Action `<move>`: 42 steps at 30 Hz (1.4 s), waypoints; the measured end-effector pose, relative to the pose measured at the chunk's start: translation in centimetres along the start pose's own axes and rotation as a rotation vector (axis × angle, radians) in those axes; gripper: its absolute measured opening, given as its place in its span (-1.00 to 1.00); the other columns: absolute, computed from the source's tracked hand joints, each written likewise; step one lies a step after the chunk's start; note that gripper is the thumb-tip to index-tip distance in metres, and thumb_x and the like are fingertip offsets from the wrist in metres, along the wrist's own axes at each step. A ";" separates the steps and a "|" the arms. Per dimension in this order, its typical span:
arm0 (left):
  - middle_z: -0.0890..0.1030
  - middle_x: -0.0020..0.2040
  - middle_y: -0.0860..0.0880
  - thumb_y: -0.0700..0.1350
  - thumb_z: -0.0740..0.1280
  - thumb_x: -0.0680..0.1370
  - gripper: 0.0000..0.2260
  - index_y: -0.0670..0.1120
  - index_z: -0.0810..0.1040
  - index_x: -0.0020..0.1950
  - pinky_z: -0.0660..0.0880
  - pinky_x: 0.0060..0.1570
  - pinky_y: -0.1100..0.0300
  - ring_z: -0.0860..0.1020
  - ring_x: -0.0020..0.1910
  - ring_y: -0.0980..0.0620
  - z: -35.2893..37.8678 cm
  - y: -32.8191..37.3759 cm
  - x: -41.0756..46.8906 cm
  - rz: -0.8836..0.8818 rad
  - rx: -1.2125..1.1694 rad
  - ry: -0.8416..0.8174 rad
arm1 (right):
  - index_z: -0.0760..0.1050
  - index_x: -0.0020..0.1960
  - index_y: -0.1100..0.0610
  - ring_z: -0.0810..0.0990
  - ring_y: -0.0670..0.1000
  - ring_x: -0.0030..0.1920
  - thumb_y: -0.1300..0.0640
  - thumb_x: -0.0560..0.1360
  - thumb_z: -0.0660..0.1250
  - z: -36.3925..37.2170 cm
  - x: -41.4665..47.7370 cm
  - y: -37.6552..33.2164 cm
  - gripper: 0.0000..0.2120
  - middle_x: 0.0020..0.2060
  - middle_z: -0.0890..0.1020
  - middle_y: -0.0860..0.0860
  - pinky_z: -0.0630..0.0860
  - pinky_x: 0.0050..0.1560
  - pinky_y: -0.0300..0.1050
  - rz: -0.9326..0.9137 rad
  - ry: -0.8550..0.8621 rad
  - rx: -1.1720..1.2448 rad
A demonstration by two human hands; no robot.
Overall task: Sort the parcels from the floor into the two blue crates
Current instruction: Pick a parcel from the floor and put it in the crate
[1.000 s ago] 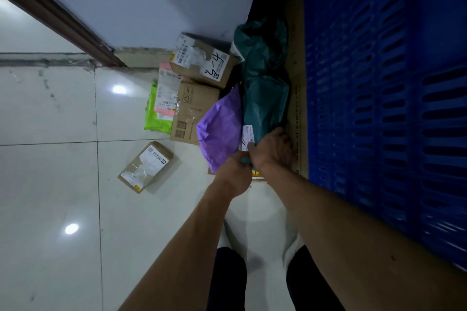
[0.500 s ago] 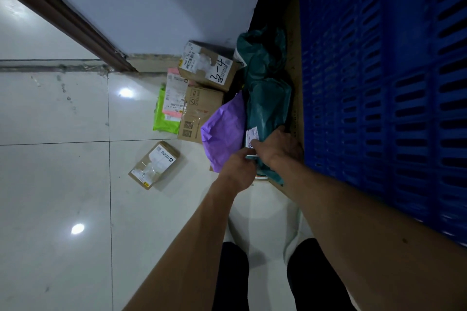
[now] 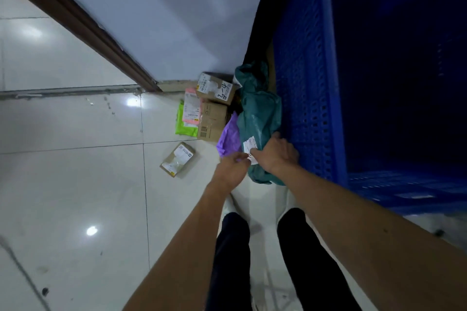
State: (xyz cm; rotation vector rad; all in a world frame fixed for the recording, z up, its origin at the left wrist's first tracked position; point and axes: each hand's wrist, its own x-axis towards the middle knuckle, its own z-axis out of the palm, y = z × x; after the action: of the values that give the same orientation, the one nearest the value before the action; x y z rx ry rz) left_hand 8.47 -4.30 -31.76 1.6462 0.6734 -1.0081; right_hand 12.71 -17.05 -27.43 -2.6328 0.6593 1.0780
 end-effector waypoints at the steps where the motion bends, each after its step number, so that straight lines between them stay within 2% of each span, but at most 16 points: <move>1: 0.66 0.16 -0.08 0.16 0.29 0.20 -0.50 0.09 0.65 0.09 0.52 0.26 -0.05 0.61 0.17 -0.16 -0.6 0.5 -1.4 -0.006 0.010 0.011 | 0.27 0.43 0.21 0.49 0.23 0.30 -0.26 0.46 0.36 -1.4 -1.6 -0.1 -0.24 0.32 0.49 0.21 0.45 0.14 0.02 -0.018 -0.013 0.013; 5: 0.63 0.20 -0.06 0.09 0.28 0.34 -0.62 0.11 0.63 0.13 0.51 0.27 -0.04 0.60 0.18 -0.13 -2.5 3.9 -9.0 0.030 0.073 0.068 | 0.30 0.41 0.21 0.51 0.25 0.25 -0.26 0.46 0.34 -6.4 -7.6 -0.5 -0.27 0.29 0.48 0.19 0.43 0.05 0.02 -0.093 -0.001 0.069; 9: 0.58 0.25 -0.11 -0.05 0.23 0.58 -0.68 -0.01 0.56 0.31 0.45 0.29 0.00 0.52 0.25 -0.15 -3.9 7.3 -16.1 0.042 0.149 0.162 | 0.32 0.38 0.22 0.52 0.26 0.19 -0.26 0.48 0.31 -10.6 -13.7 -0.1 -0.31 0.25 0.44 0.19 0.35 -0.06 0.01 -0.197 0.026 0.115; 14: 0.57 0.24 -0.10 0.06 0.23 0.59 -0.64 -0.08 0.47 0.33 0.46 0.18 0.05 0.51 0.20 -0.13 -5.4 9.8 -22.6 0.061 0.208 0.251 | 0.37 0.36 0.13 0.52 0.19 0.17 -0.27 0.41 0.33 -15.5 -19.3 1.6 -0.32 0.21 0.51 0.11 0.46 0.09 0.04 -0.261 0.015 0.334; 16: 0.56 0.14 -0.09 0.12 0.25 0.59 -0.65 -0.09 0.46 0.25 0.41 0.11 0.07 0.50 0.14 -0.12 -5.9 11.1 -24.5 0.068 0.213 0.242 | 0.42 0.33 0.04 0.56 0.10 0.14 -0.26 0.38 0.34 -17.2 -20.8 2.5 -0.38 0.16 0.57 0.01 0.50 0.16 0.06 -0.280 0.006 0.474; 19: 0.55 -0.04 -0.04 0.20 0.27 0.58 -0.67 -0.07 0.47 0.04 0.37 -0.01 0.08 0.49 -0.04 -0.07 -6.1 12.9 -27.0 0.094 0.155 0.225 | 0.44 0.34 -0.03 0.58 0.02 0.10 -0.16 0.44 0.41 -19.9 -22.6 4.0 -0.48 0.10 0.59 -0.09 0.54 0.18 0.01 -0.291 -0.027 0.678; 21: 0.56 -0.11 -0.04 0.24 0.30 0.56 -0.64 -0.07 0.50 -0.05 0.42 -0.05 0.09 0.53 -0.09 -0.07 -6.1 14.3 -28.3 0.117 0.114 0.189 | 0.47 0.29 -0.04 0.62 0.01 0.08 -0.14 0.44 0.42 -21.6 -23.5 5.3 -0.54 0.10 0.63 -0.09 0.58 0.14 0.02 -0.283 -0.035 0.776; 22: 0.58 -0.08 -0.05 0.25 0.31 0.55 -0.63 -0.07 0.51 -0.04 0.45 -0.06 0.09 0.56 -0.05 -0.08 -6.1 15.1 -28.9 0.129 0.095 0.163 | 0.49 0.26 -0.05 0.64 0.02 0.05 -0.14 0.44 0.43 -22.4 -23.8 6.0 -0.57 0.10 0.65 -0.06 0.61 0.08 0.02 -0.282 -0.035 0.815; 25: 0.60 0.13 -0.08 0.26 0.35 0.52 -0.52 -0.09 0.50 0.23 0.49 -0.14 0.15 0.59 0.06 -0.05 -5.5 17.8 -31.0 0.174 0.037 0.104 | 0.53 0.21 -0.02 0.69 0.04 -0.11 -0.10 0.48 0.43 -25.0 -25.1 7.9 -0.65 0.00 0.70 0.01 0.63 -0.16 -0.04 -0.281 -0.058 0.937; 29: 0.59 0.21 -0.09 0.24 0.40 0.49 -0.41 -0.13 0.47 0.34 0.48 -0.19 0.18 0.58 0.01 0.02 -4.0 20.7 -32.8 0.252 0.018 0.028 | 0.53 0.22 0.06 0.67 0.05 -0.33 -0.02 0.52 0.43 -27.9 -27.5 10.8 -0.68 -0.09 0.71 0.08 0.62 -0.29 -0.08 -0.296 -0.088 1.017; 31: 0.59 0.20 -0.07 0.28 0.42 0.45 -0.37 -0.13 0.48 0.34 0.51 -0.09 0.13 0.59 0.02 0.03 -3.0 22.0 -33.1 0.273 0.005 0.014 | 0.53 0.23 0.07 0.67 0.05 -0.33 -0.02 0.52 0.42 -29.1 -28.4 12.3 -0.67 -0.07 0.71 0.09 0.62 -0.28 -0.08 -0.305 -0.076 1.045; 33: 0.64 0.12 -0.03 0.29 0.42 0.44 -0.44 -0.10 0.57 0.23 0.55 -0.02 0.11 0.62 -0.01 0.03 -1.9 23.3 -33.0 0.286 0.004 -0.011 | 0.56 0.20 0.06 0.68 0.05 -0.30 -0.04 0.51 0.43 -30.0 -29.2 13.7 -0.68 -0.06 0.72 0.09 0.64 -0.23 -0.06 -0.289 -0.058 1.064; 36: 0.70 -0.06 0.04 0.26 0.40 0.47 -0.60 -0.05 0.65 0.02 0.55 -0.18 0.22 0.67 -0.16 0.10 0.2 24.9 -33.5 0.313 0.022 -0.125 | 0.59 0.11 0.00 0.72 0.05 -0.18 -0.07 0.50 0.44 -30.9 -29.6 16.4 -0.77 -0.07 0.73 0.02 0.68 -0.07 0.04 -0.266 -0.024 1.111; 37: 0.72 -0.06 0.03 0.26 0.40 0.46 -0.58 -0.06 0.67 0.04 0.57 -0.15 0.22 0.70 -0.14 0.10 0.7 25.3 -33.5 0.320 0.007 -0.179 | 0.59 0.06 -0.01 0.72 0.05 -0.14 -0.07 0.50 0.44 -31.1 -29.7 17.1 -0.80 -0.08 0.73 -0.01 0.68 -0.02 0.08 -0.251 -0.030 1.125; 40: 0.70 0.12 -0.11 0.22 0.43 0.46 -0.49 -0.13 0.64 0.22 0.54 0.22 0.05 0.67 0.12 -0.07 2.6 26.2 -33.9 0.287 -0.099 -0.345 | 0.60 0.03 -0.03 0.73 0.08 -0.12 -0.14 0.49 0.44 -31.3 -29.8 19.0 -0.78 -0.11 0.75 -0.06 0.66 0.04 0.13 -0.234 -0.052 1.124; 42: 0.68 0.15 -0.15 0.15 0.42 0.50 -0.54 -0.16 0.63 0.24 0.52 0.27 0.01 0.65 0.16 -0.12 4.2 27.0 -34.5 0.280 -0.131 -0.381 | 0.59 0.03 -0.05 0.73 0.11 -0.12 -0.19 0.50 0.41 -31.6 -29.5 20.0 -0.76 -0.10 0.74 -0.07 0.66 0.05 0.13 -0.246 -0.037 1.075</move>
State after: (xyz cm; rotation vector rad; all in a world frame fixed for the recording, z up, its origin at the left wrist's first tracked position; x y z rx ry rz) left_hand 12.73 -14.52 10.80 1.3393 0.2406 -1.0112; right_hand 3.71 -36.56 15.09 -1.6854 0.6303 0.4654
